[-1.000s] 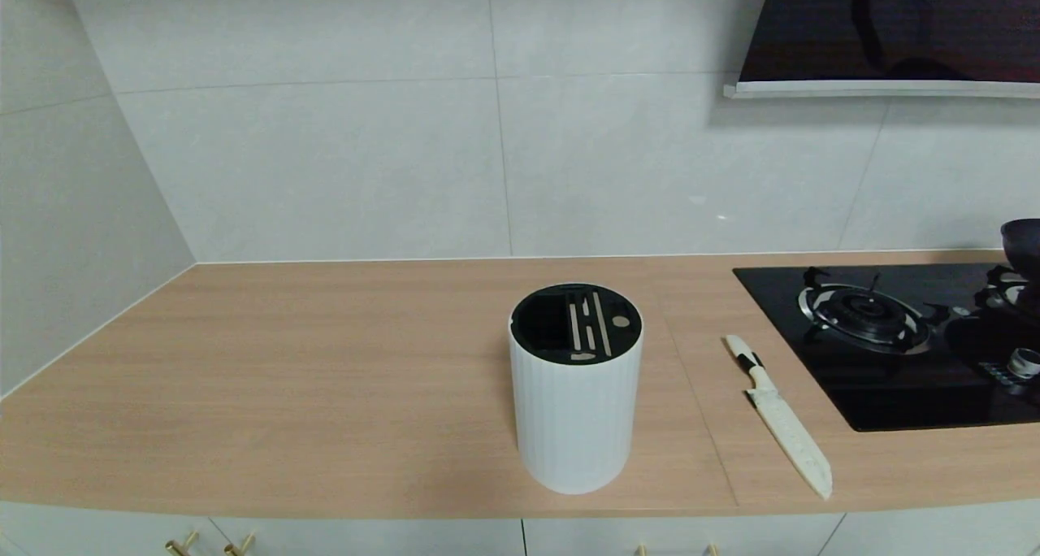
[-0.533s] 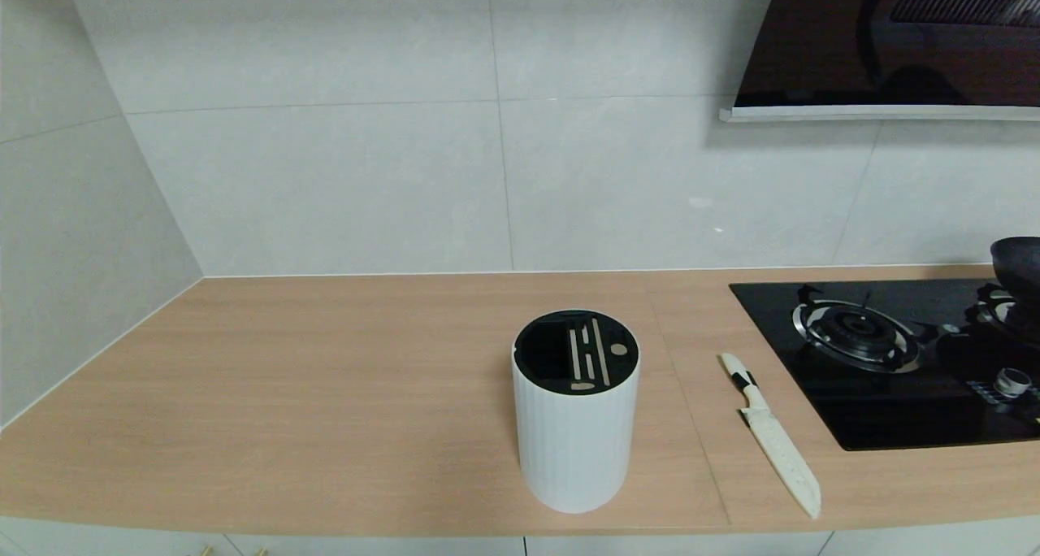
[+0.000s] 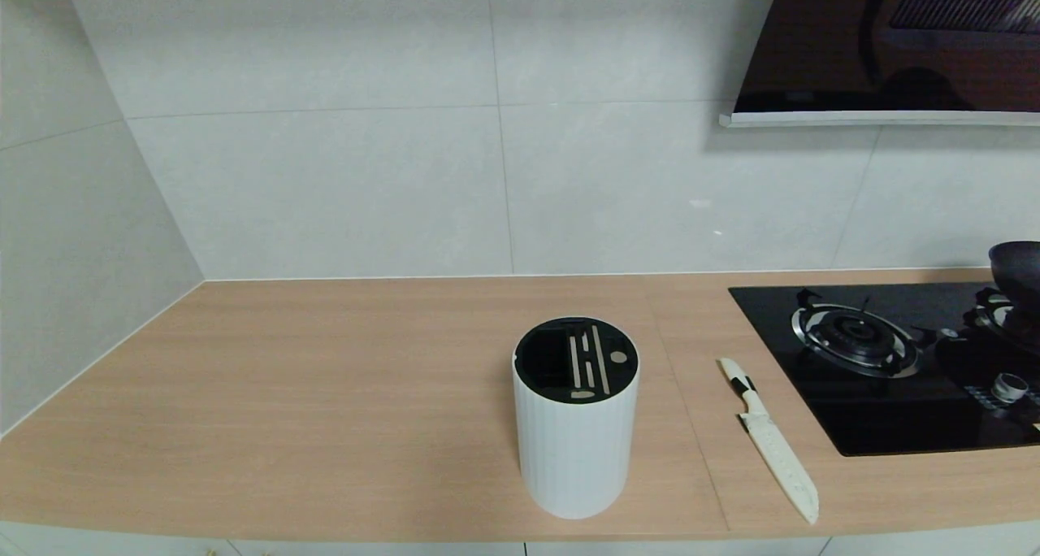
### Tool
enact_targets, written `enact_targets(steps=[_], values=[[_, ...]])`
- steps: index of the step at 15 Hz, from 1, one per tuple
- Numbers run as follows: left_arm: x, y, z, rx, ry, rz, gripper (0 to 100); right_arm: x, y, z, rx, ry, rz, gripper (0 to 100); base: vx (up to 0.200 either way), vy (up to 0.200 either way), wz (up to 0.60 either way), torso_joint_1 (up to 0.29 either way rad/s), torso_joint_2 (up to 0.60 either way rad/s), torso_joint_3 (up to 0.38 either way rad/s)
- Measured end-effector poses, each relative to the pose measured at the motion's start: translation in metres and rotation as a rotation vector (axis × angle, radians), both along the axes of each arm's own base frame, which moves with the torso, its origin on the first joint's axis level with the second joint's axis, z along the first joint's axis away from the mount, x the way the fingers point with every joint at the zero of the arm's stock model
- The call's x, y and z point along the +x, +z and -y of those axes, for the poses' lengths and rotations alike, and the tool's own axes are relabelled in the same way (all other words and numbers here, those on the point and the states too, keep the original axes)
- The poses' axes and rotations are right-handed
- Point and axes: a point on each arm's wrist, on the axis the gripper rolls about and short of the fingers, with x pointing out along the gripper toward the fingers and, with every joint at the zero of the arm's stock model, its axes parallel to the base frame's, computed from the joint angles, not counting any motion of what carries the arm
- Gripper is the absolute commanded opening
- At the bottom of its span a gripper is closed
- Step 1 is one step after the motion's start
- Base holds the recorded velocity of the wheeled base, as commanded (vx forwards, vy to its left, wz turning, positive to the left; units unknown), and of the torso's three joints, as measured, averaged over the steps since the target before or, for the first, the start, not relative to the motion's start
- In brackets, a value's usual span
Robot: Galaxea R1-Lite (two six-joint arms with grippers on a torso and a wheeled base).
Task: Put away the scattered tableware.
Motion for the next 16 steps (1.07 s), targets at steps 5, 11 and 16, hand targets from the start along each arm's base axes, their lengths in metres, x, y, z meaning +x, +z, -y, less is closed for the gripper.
enact_targets(steps=[5,11,16], values=[[0.0,0.0001,0.0,0.0,0.0,0.0,100,0.0,0.0,0.0,0.0,0.0,0.0,100,0.0,0.0,0.0,0.01,-0.02,-0.01],[0.0,0.0,0.0,0.0,0.0,0.0,100,0.0,0.0,0.0,-0.004,0.001,0.0,100,0.0,0.0,0.0,0.0,0.0,0.0],[0.0,0.0,0.0,0.0,0.001,0.0,100,-0.0004,0.0026,-0.0001,-0.004,0.003,0.017,100,0.0,0.0,0.0,0.0,0.0,0.0]])
